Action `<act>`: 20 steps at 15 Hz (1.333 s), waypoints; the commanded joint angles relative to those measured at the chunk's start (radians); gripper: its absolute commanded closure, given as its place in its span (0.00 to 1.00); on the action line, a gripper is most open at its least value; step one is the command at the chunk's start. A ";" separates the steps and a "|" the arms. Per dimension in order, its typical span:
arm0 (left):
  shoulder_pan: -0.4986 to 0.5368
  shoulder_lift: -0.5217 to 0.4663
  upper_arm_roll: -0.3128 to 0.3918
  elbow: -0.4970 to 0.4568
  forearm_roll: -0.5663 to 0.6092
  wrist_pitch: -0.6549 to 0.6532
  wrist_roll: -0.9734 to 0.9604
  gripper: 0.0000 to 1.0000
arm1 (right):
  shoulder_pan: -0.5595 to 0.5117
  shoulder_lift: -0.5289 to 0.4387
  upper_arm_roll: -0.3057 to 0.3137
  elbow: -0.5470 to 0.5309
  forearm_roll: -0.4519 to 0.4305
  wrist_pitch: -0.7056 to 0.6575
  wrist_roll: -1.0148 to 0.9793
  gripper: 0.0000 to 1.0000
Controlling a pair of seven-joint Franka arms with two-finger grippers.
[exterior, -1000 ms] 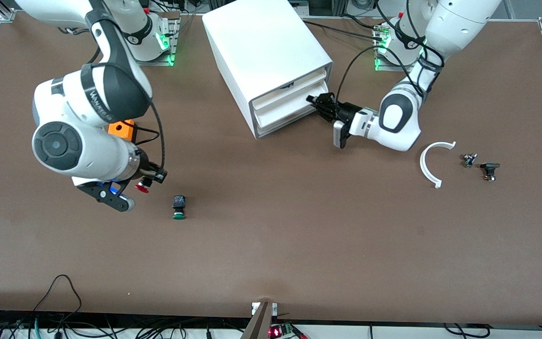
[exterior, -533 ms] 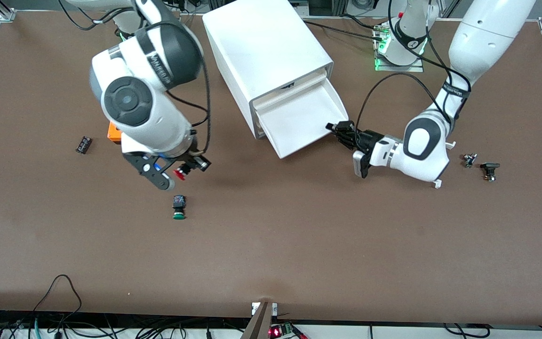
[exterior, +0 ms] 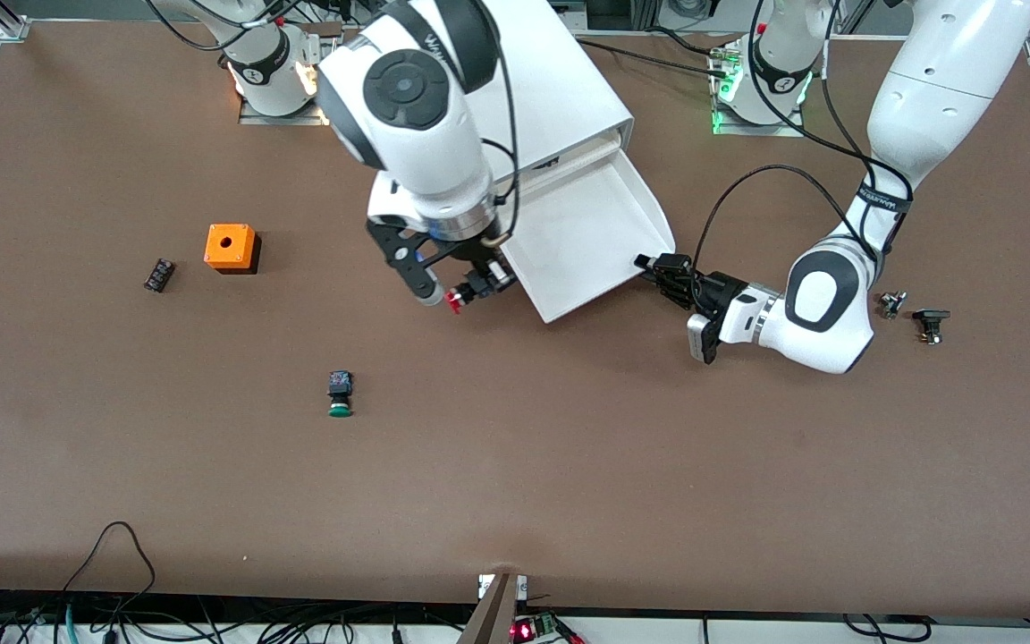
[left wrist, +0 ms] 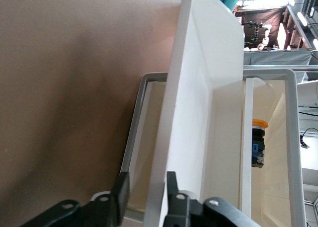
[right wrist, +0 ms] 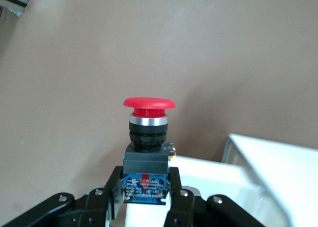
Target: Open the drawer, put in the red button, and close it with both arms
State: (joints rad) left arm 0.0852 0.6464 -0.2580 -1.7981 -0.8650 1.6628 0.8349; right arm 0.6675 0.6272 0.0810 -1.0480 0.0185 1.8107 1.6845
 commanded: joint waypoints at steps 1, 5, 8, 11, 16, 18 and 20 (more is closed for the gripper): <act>0.011 0.012 -0.003 0.142 0.107 -0.136 -0.161 0.00 | 0.050 0.051 -0.003 0.034 0.000 0.064 0.089 1.00; 0.018 0.007 -0.003 0.288 0.239 -0.280 -0.403 0.00 | 0.116 0.107 -0.003 0.034 -0.003 0.154 0.204 1.00; 0.019 -0.004 -0.003 0.365 0.335 -0.333 -0.496 0.00 | 0.164 0.146 -0.007 0.034 -0.008 0.215 0.279 1.00; 0.018 -0.033 -0.006 0.405 0.440 -0.344 -0.595 0.00 | 0.193 0.187 -0.012 0.034 -0.011 0.252 0.319 1.00; -0.004 -0.071 -0.021 0.463 0.569 -0.344 -0.741 0.00 | 0.222 0.247 -0.012 0.033 -0.046 0.326 0.360 1.00; -0.036 -0.083 -0.021 0.491 0.645 -0.345 -0.766 0.00 | 0.221 0.256 -0.012 0.033 -0.048 0.343 0.359 0.99; -0.067 -0.103 -0.021 0.497 0.740 -0.345 -0.770 0.00 | 0.215 0.256 -0.012 0.034 -0.046 0.351 0.356 0.56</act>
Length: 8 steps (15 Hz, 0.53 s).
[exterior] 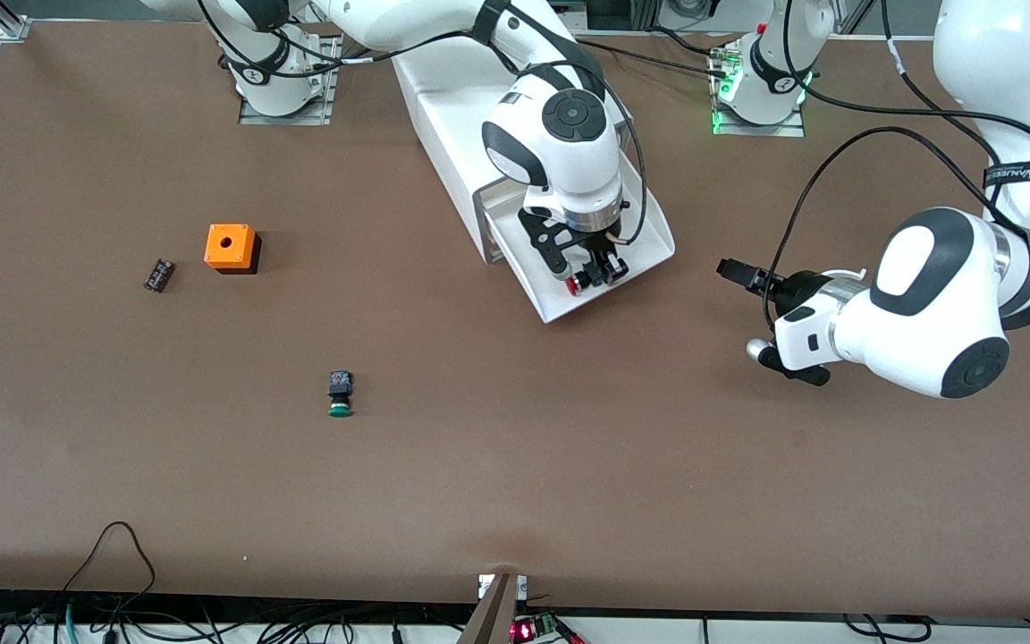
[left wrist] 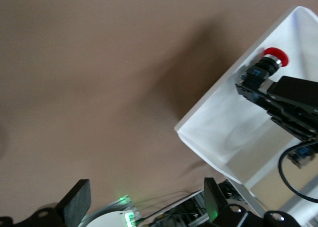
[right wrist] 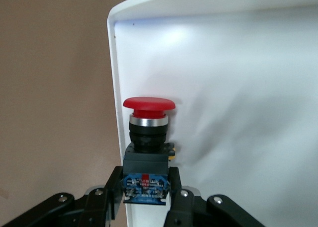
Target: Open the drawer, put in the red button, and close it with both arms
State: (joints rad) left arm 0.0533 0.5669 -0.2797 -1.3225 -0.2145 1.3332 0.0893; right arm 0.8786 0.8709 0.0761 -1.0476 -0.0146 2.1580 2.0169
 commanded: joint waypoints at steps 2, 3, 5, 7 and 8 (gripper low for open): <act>-0.055 -0.035 0.002 0.026 0.173 -0.015 -0.020 0.00 | -0.003 0.007 -0.012 0.035 -0.013 -0.010 0.017 0.00; -0.056 -0.035 0.002 0.055 0.205 -0.019 -0.019 0.00 | -0.004 0.002 -0.015 0.034 -0.013 -0.021 0.016 0.00; -0.049 -0.033 0.008 0.092 0.228 -0.034 -0.017 0.00 | -0.026 -0.013 -0.024 0.049 -0.011 -0.047 0.005 0.00; -0.041 -0.021 0.014 0.123 0.227 -0.019 -0.006 0.00 | -0.071 -0.029 -0.012 0.064 -0.005 -0.087 -0.129 0.00; -0.043 -0.022 0.016 0.126 0.228 0.006 -0.011 0.00 | -0.085 -0.035 -0.012 0.069 -0.001 -0.107 -0.198 0.00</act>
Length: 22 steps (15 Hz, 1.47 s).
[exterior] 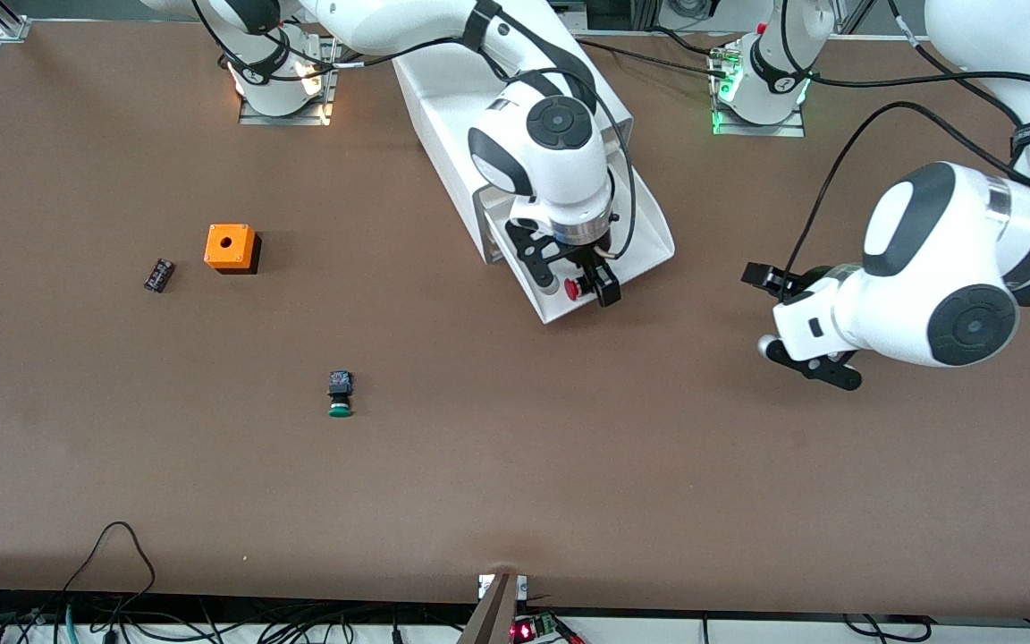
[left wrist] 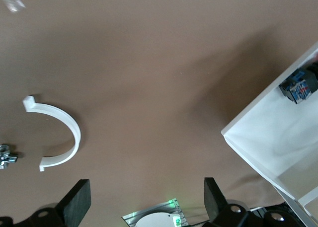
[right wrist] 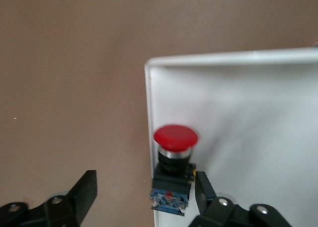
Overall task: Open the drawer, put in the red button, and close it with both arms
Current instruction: 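Open the right gripper and withdraw it while the left gripper moves to the drawer front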
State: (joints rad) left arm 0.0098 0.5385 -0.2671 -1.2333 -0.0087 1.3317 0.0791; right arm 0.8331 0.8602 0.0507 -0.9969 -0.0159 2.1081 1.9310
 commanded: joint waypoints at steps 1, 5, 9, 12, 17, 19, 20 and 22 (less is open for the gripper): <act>-0.004 0.006 0.005 0.037 0.026 0.029 -0.001 0.00 | -0.063 -0.038 0.014 0.018 0.002 -0.074 -0.185 0.00; -0.010 0.006 0.002 0.020 0.015 0.075 -0.109 0.00 | -0.198 -0.102 0.018 0.017 0.080 -0.212 -0.620 0.00; -0.027 0.001 -0.017 -0.049 0.013 0.173 -0.382 0.00 | -0.345 -0.127 0.014 -0.014 0.119 -0.336 -0.994 0.00; -0.028 0.000 -0.044 -0.122 -0.016 0.305 -0.551 0.00 | -0.443 -0.157 0.003 -0.095 0.117 -0.352 -1.237 0.00; -0.031 -0.009 -0.115 -0.273 0.001 0.512 -0.743 0.00 | -0.600 -0.239 -0.014 -0.259 0.103 -0.346 -1.556 0.00; -0.037 -0.025 -0.119 -0.339 0.003 0.588 -0.789 0.00 | -0.626 -0.288 -0.049 -0.327 0.103 -0.346 -1.667 0.00; -0.040 -0.034 -0.119 -0.377 0.003 0.634 -0.809 0.00 | -0.628 -0.320 -0.070 -0.360 0.103 -0.347 -1.707 0.00; -0.073 -0.055 -0.119 -0.461 0.003 0.740 -0.881 0.00 | -0.628 -0.401 -0.115 -0.443 0.103 -0.344 -1.782 0.00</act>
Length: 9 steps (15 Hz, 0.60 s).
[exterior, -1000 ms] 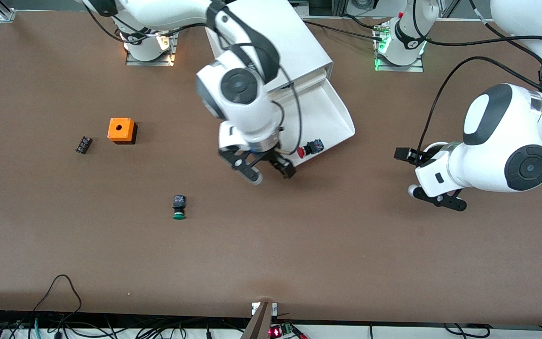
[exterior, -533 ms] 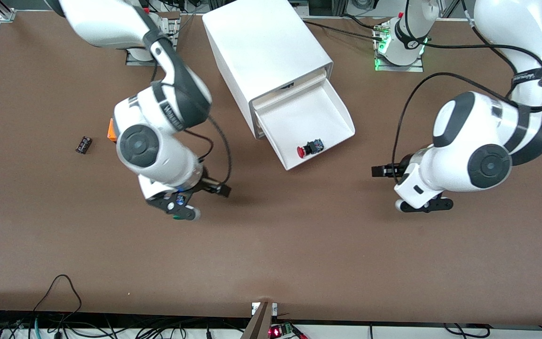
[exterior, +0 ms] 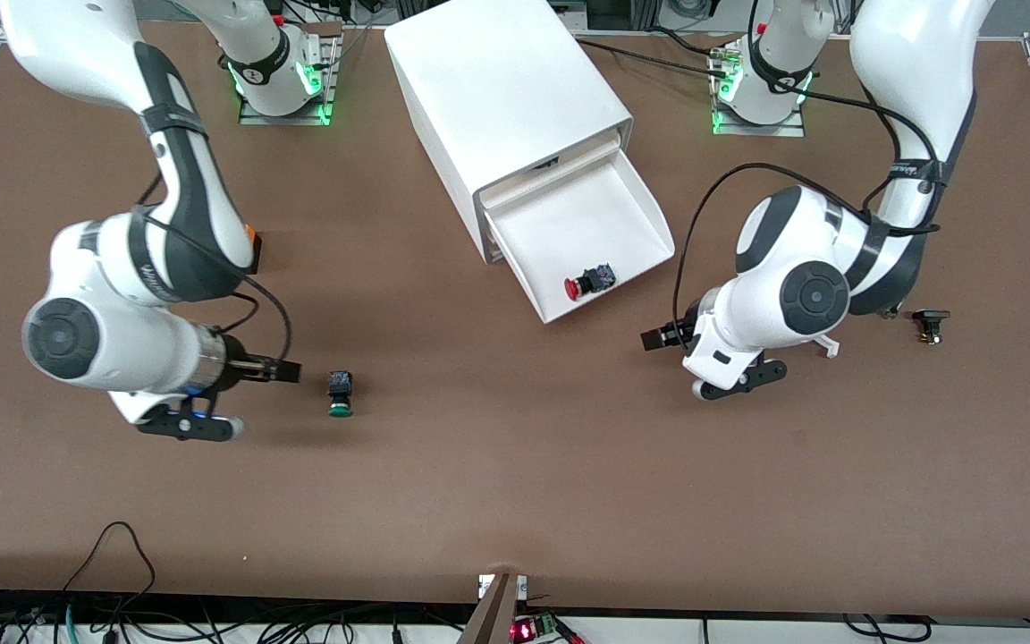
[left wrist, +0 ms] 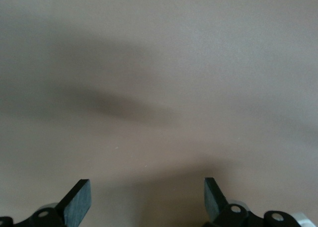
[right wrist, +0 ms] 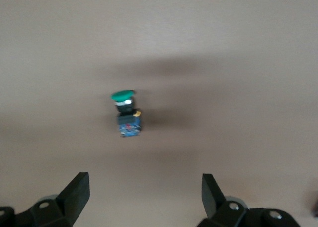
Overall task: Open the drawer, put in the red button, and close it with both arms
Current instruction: 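Open the right gripper and withdraw it while the left gripper moves to the drawer front, then push the drawer closed into the cabinet with the left gripper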
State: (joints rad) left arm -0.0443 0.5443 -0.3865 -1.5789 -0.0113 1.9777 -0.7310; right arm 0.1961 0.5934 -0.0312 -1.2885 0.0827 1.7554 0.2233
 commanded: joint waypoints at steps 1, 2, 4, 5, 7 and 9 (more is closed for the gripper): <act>-0.031 -0.069 0.000 -0.153 0.005 0.137 -0.105 0.00 | 0.009 -0.170 -0.056 -0.185 0.005 0.009 -0.118 0.00; -0.052 -0.078 0.000 -0.183 0.005 0.168 -0.131 0.00 | 0.009 -0.200 -0.076 -0.208 0.005 0.004 -0.155 0.00; -0.087 -0.093 0.000 -0.237 0.005 0.203 -0.162 0.00 | 0.011 -0.275 -0.105 -0.262 0.005 -0.004 -0.189 0.00; -0.098 -0.098 0.000 -0.254 0.005 0.213 -0.169 0.00 | 0.011 -0.317 -0.107 -0.296 0.005 -0.001 -0.190 0.00; -0.103 -0.106 -0.003 -0.266 0.005 0.216 -0.206 0.00 | 0.011 -0.395 -0.110 -0.344 0.002 0.000 -0.188 0.00; -0.103 -0.107 -0.043 -0.282 0.005 0.216 -0.257 0.00 | 0.011 -0.454 -0.118 -0.371 -0.001 -0.011 -0.183 0.00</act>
State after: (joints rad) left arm -0.1502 0.4834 -0.4048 -1.8069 -0.0112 2.1775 -0.9323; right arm 0.1970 0.2397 -0.1366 -1.5692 0.0827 1.7406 0.0518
